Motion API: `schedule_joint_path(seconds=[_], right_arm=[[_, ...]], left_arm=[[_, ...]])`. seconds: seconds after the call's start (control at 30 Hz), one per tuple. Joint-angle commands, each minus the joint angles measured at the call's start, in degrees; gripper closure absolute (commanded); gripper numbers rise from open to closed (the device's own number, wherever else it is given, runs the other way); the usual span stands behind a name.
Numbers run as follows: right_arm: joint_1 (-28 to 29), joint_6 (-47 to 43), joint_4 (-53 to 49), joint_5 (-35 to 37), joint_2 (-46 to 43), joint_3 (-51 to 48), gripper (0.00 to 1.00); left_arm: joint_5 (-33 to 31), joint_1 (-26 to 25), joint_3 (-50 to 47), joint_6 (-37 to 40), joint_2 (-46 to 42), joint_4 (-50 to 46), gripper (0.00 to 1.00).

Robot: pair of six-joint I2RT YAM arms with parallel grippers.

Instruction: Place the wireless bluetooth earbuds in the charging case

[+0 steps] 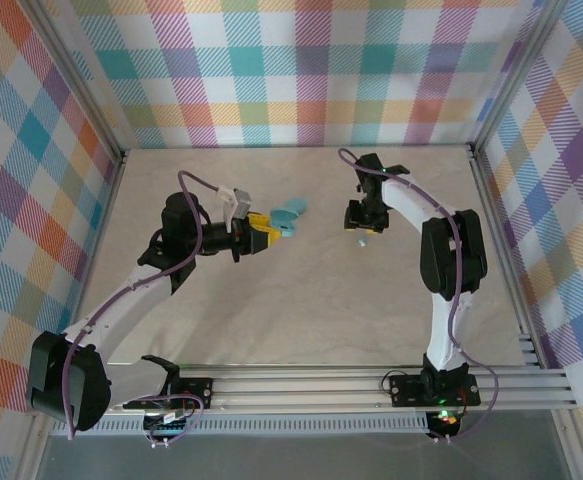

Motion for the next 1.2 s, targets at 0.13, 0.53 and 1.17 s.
schedule_joint_path(seconds=[0.13, 0.53, 1.17], right_arm=[[-0.29, 0.30, -3.04, 2.41, 3.74, 2.78, 0.65], [-0.36, 1.61, -3.48, 3.01, 5.49, 2.39, 0.61], [-0.34, 1.04, -3.77, 2.33, 7.14, 0.91, 0.66]], left_arm=[[0.93, -0.25, 1.65, 1.60, -1.17, -0.58, 1.00], [1.10, -0.17, 1.89, 2.84, -1.74, -2.25, 1.00], [0.84, -0.17, 1.56, 3.00, -2.74, -2.95, 1.00]])
